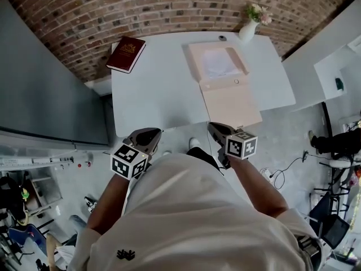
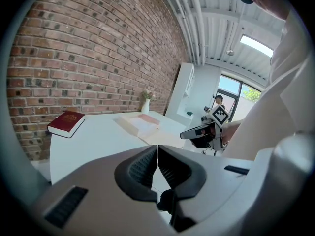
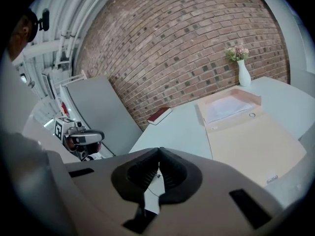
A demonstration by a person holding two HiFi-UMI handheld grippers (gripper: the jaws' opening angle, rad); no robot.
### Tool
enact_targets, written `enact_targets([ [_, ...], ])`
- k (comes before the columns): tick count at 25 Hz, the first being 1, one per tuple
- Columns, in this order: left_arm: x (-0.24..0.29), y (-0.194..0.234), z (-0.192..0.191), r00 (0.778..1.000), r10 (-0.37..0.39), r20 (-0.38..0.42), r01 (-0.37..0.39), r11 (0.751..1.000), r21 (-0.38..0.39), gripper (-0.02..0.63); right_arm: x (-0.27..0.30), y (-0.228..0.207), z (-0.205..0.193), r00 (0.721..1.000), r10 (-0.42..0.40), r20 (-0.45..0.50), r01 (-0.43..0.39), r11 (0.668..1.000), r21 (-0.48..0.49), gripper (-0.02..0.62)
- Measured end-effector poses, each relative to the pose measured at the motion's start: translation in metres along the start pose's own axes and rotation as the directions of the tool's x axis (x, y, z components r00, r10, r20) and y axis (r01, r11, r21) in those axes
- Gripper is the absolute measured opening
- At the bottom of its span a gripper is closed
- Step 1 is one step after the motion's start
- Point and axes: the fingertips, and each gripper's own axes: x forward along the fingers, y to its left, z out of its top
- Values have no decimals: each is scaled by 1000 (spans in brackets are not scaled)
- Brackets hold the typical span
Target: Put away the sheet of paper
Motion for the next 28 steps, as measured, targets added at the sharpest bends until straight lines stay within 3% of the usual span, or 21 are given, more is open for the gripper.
enact_targets([
  [15,-22,14,-13,1000,29,-1,-29,999,-28,25,20,37,3,998,46,-35,-50,993,-109,28],
  [28,-18,20,-25,1000,13,-25,-14,999,-44,25,24,40,-3,998,36,-44,-41,991,-127,28],
])
